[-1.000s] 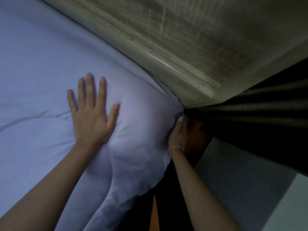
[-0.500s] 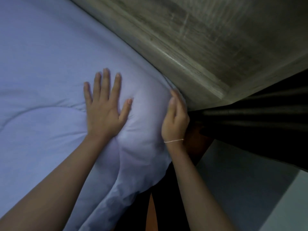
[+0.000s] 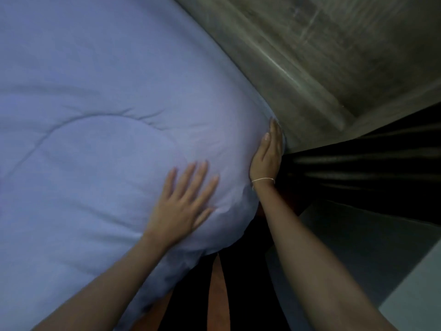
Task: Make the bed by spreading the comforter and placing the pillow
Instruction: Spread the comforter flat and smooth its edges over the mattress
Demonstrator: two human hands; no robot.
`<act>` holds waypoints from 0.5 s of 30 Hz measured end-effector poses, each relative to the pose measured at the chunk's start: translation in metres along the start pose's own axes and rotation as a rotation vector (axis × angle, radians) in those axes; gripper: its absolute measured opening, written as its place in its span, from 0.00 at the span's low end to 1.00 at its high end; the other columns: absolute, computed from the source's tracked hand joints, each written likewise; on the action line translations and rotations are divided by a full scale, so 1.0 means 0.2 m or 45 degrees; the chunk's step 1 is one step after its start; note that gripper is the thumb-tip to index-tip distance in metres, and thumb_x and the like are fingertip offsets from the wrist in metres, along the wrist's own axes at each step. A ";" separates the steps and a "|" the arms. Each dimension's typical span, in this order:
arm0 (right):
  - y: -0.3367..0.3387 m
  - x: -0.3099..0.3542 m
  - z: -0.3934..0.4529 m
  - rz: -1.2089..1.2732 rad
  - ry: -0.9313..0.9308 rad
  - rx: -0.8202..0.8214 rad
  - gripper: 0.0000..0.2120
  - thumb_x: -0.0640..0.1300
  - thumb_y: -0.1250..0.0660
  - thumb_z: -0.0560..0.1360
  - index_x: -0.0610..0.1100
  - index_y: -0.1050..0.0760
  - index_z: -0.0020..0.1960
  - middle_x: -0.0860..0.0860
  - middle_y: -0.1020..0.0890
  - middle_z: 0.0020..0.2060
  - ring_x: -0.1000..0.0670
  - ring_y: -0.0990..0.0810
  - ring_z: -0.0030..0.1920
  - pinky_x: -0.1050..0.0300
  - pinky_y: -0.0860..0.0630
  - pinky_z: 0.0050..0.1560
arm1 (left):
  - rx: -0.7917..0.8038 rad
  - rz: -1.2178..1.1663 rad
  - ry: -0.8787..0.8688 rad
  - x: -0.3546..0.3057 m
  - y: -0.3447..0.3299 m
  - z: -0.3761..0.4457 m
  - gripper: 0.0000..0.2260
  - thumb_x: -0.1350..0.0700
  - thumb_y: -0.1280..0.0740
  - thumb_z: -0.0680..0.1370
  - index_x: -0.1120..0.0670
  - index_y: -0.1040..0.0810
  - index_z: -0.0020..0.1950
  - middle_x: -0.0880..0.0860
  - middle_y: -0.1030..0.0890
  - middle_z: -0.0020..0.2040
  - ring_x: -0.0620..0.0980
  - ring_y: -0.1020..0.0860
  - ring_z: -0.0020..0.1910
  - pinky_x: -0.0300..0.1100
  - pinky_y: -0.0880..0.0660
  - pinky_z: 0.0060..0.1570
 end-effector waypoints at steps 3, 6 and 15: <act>0.02 0.13 -0.12 -0.137 0.353 0.140 0.28 0.53 0.47 0.80 0.38 0.42 0.74 0.41 0.41 0.74 0.43 0.43 0.75 0.45 0.43 0.75 | 0.062 0.063 -0.245 -0.19 -0.12 -0.16 0.26 0.45 0.41 0.78 0.51 0.39 0.75 0.56 0.40 0.76 0.59 0.41 0.74 0.59 0.48 0.72; -0.04 0.02 -0.26 -0.288 0.447 0.524 0.34 0.61 0.48 0.78 0.45 0.52 0.77 0.44 0.50 0.77 0.48 0.52 0.77 0.53 0.50 0.76 | 0.195 0.148 -0.504 -0.32 -0.24 -0.27 0.25 0.49 0.43 0.76 0.53 0.36 0.73 0.57 0.38 0.75 0.60 0.41 0.74 0.59 0.58 0.75; 0.10 0.34 -0.52 -0.264 0.488 0.254 0.32 0.55 0.43 0.77 0.39 0.44 0.75 0.39 0.41 0.75 0.41 0.44 0.76 0.40 0.45 0.74 | -0.100 -0.082 -0.207 -0.07 0.10 -0.56 0.27 0.47 0.39 0.77 0.50 0.41 0.75 0.59 0.39 0.75 0.57 0.36 0.73 0.57 0.41 0.71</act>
Point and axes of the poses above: each hand's wrist, its own z-axis towards the middle knuckle, its own y-axis out of the back of the hand, x = y × z, the point moved 10 cm from there along z, towards the middle knuckle
